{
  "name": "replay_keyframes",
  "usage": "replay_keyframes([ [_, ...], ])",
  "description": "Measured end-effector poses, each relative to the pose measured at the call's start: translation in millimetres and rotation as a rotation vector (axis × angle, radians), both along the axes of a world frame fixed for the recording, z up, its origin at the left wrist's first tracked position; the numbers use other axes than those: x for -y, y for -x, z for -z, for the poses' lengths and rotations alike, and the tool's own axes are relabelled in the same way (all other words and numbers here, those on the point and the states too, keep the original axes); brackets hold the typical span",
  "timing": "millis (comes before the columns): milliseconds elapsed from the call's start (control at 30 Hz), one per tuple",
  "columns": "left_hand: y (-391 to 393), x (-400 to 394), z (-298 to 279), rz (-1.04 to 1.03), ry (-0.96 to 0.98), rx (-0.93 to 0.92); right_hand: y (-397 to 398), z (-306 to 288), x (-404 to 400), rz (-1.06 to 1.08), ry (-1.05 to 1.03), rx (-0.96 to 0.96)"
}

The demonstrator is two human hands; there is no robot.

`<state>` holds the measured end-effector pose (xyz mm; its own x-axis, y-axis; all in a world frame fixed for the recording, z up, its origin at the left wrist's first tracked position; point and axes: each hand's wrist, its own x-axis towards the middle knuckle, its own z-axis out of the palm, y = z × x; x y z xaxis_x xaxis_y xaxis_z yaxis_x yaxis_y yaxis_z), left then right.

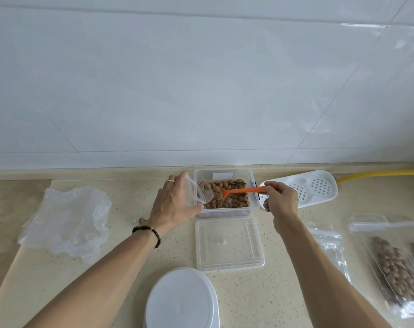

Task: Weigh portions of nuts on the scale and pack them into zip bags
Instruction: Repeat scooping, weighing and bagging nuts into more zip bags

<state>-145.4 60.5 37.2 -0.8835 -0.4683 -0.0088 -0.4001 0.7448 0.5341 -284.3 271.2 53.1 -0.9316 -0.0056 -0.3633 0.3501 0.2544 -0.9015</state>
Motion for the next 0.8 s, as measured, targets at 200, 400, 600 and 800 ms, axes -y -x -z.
replay_keyframes([
  [200, 6.8, -2.9, -4.1, 0.013, 0.007, -0.020, 17.2, -24.5, -7.9, 0.052, 0.023, -0.065],
  [400, 22.7, -7.4, -12.0, 0.010, -0.012, -0.007, 16.8, -62.6, 0.0, -0.048, 0.086, -0.187],
  [600, 31.0, -8.2, -18.5, -0.016, -0.135, -0.033, -7.5, -80.3, 24.1, -0.364, -0.052, -0.459],
  [800, 25.2, -7.0, -24.4, -0.041, -0.236, -0.073, -17.8, -93.3, 24.4, -0.389, -0.051, -0.551],
])
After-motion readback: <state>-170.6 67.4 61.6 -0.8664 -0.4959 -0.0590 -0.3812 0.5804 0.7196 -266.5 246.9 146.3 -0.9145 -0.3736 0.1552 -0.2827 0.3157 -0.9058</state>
